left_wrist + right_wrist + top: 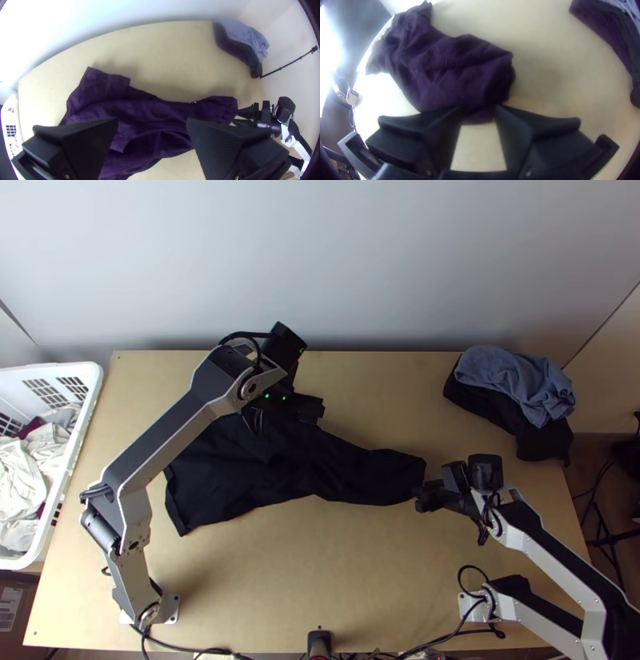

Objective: Fold the t-shirt

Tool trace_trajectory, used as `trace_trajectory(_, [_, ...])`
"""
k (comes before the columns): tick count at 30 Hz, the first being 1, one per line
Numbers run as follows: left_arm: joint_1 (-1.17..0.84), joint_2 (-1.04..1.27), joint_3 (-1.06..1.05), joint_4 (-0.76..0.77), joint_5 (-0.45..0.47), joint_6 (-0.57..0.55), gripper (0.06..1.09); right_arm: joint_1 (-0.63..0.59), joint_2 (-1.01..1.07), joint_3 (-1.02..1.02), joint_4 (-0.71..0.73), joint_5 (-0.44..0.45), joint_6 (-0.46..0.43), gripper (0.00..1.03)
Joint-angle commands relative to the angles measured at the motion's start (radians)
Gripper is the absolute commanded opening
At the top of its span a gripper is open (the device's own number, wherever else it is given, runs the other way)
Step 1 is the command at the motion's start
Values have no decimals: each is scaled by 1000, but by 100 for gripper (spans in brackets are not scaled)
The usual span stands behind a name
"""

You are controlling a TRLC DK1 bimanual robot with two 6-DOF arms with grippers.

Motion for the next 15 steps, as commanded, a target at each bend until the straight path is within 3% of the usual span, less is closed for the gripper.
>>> trace_trajectory(1, [18,-2,-1,-4,-9,2,104,6,-21,44,-16,0,-36,3])
trace_trajectory(15, [70,-10,-32,-18,-9,-4,104,29,-107,1,-111,0,-40,6])
